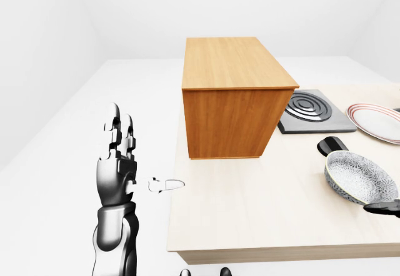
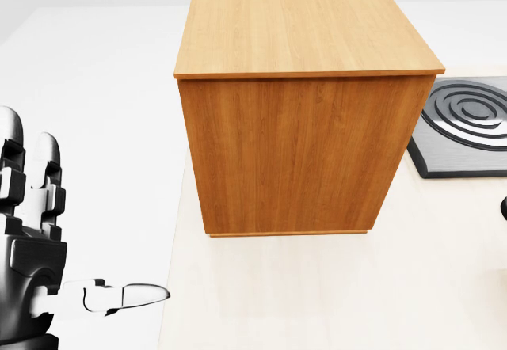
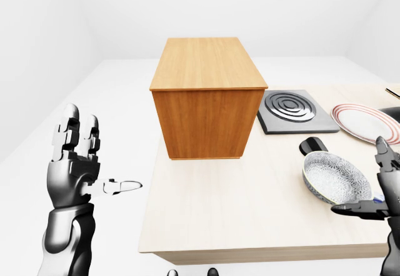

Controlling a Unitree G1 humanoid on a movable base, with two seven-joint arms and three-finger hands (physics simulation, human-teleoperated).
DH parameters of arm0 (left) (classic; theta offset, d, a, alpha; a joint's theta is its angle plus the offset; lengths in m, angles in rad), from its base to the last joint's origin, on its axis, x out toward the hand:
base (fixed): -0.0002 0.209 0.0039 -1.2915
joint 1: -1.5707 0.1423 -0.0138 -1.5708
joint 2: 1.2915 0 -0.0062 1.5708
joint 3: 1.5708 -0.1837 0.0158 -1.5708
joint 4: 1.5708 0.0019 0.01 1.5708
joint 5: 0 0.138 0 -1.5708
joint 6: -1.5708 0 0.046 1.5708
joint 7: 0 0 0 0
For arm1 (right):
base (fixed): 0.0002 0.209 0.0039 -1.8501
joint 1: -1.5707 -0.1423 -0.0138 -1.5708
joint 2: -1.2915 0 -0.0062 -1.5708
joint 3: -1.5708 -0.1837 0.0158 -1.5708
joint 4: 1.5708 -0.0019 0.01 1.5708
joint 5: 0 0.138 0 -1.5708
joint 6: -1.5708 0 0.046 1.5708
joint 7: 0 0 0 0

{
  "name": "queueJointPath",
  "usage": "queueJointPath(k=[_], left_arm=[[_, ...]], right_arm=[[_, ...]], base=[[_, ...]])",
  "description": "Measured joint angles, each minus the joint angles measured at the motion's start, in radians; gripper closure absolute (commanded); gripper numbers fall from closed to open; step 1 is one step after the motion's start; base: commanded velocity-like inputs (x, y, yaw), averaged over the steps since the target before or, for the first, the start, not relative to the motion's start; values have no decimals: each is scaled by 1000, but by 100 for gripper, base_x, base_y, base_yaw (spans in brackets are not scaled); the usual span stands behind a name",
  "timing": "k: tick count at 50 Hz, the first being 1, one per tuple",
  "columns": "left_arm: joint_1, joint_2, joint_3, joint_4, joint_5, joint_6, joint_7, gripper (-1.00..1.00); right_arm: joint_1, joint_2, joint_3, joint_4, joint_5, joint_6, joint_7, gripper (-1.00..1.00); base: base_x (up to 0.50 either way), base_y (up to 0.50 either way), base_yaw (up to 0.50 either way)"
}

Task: Put the bowl on the top of the cabinet.

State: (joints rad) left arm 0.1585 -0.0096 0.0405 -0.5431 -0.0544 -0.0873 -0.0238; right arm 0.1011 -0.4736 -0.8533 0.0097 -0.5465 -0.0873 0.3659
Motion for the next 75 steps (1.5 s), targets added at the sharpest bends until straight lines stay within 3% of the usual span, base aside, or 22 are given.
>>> queueJointPath(k=[16, 75], left_arm=[[-3, 0, 2, -1, 0, 0, 2, -100], [-3, 1, -2, 6, 3, 0, 1, -100]], right_arm=[[-4, 15, 78, 45, -52, 0, -47, -100], [26, 52, 237, 242, -143, 0, -205, -100]], base=[[0, 0, 0], [0, 0, 0]])
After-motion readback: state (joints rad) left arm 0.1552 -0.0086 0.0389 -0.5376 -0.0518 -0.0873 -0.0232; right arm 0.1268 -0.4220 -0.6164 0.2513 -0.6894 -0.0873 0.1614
